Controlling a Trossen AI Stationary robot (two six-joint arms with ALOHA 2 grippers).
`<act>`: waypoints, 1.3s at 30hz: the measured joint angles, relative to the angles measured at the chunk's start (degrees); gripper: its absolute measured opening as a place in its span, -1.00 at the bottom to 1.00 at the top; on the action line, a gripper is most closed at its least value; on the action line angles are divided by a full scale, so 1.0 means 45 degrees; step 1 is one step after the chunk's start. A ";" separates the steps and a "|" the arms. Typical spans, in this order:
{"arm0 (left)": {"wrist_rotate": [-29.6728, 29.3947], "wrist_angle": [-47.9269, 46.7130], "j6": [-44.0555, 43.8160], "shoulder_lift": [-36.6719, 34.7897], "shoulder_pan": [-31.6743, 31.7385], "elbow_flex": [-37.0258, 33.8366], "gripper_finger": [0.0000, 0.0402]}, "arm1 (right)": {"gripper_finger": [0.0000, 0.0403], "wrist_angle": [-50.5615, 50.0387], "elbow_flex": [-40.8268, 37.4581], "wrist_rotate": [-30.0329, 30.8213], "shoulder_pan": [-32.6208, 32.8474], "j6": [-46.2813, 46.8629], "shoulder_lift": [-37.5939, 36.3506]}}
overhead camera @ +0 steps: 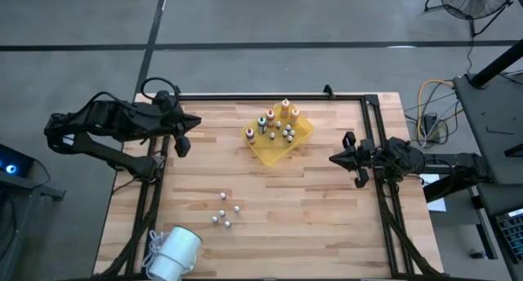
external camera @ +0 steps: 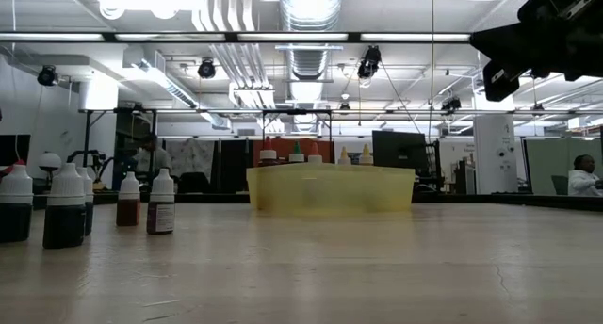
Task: Pick & Place food coloring
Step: Put the small orange food coloring bottle into the yellow bin
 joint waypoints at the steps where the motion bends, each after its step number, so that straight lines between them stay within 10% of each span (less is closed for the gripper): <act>1: 0.0000 0.0000 -0.0001 0.0000 0.0000 0.0000 -1.00 | -0.96 -0.0003 -0.0005 -0.0002 0.0000 -0.0081 0.0000; 39: -0.0005 0.0000 -0.0539 0.0005 -0.0005 -0.0005 -1.00 | -0.96 -0.1271 -0.0248 0.0027 0.0000 0.0003 0.0019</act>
